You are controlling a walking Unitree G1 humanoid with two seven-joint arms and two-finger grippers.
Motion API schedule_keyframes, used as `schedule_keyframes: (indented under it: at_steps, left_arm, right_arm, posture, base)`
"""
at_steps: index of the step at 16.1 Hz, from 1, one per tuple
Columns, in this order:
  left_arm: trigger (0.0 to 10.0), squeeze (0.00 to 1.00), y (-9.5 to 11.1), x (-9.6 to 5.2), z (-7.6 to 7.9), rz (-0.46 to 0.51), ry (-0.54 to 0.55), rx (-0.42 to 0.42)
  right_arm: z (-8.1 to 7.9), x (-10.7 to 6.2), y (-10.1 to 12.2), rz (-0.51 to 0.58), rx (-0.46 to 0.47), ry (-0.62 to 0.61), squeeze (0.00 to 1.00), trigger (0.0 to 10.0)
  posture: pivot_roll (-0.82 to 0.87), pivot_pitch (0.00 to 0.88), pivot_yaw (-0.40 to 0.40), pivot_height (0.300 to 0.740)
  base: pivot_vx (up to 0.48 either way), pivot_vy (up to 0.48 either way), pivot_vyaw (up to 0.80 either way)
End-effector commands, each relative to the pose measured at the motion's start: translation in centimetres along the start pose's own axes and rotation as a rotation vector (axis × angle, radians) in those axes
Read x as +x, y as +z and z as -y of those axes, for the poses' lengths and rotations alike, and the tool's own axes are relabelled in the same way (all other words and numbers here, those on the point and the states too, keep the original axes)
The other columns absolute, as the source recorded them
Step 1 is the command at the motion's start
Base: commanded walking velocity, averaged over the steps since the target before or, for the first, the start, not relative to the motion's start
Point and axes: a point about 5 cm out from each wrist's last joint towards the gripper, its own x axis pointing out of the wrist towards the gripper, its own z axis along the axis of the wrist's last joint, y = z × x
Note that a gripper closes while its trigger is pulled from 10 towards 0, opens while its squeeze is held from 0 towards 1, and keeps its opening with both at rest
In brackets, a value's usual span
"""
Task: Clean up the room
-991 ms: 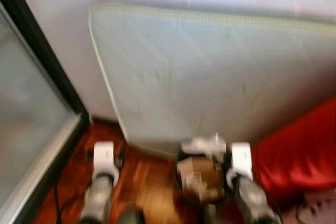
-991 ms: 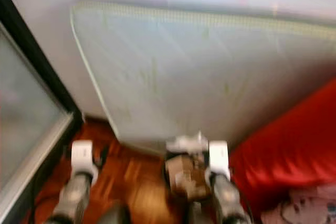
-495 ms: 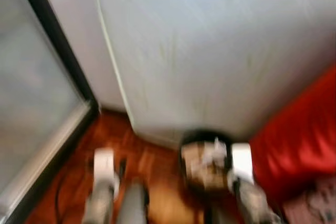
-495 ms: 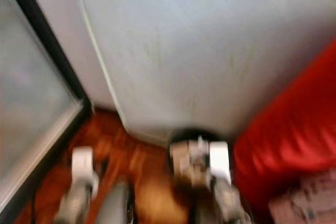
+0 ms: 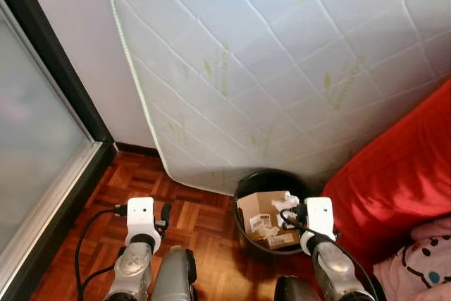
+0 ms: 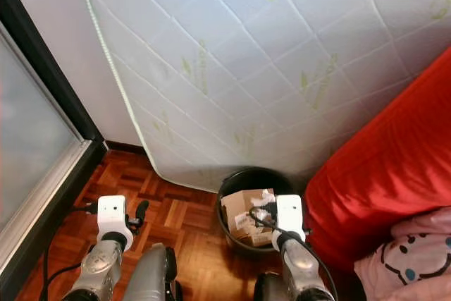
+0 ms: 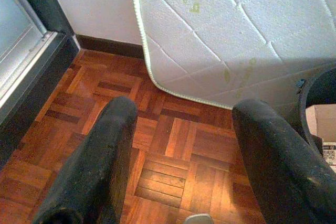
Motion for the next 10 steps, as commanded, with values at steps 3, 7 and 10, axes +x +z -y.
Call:
schedule_keyframes:
  at_steps: [3, 7, 10]
  left_arm:
    - [10.0, 0.00, -0.42, -0.27, -0.05, -0.012, -0.003, -0.005]
    - [10.0, 0.00, -0.44, -0.28, -0.04, -0.013, -0.006, -0.007]
    - [10.0, 0.00, -0.47, -0.28, 0.00, -0.016, -0.009, -0.006]
  right_arm:
    - [0.98, 0.41, 0.73, -0.005, 0.003, -0.055, 0.00, 10.0]
    - [0.63, 0.68, 1.14, -0.002, 0.000, -0.075, 0.00, 10.0]
    - [0.44, 0.62, 0.88, -0.017, -0.012, -0.072, 0.00, 10.0]
  posture:
    - [0.01, 0.098, -0.015, 0.617]
    - [0.02, 0.104, -0.014, 0.617]
    - [0.01, 0.109, -0.014, 0.617]
  base:
    - [0.266, 0.000, 0.00]
    - [0.285, 0.000, 0.00]
    - [0.194, 0.000, 0.00]
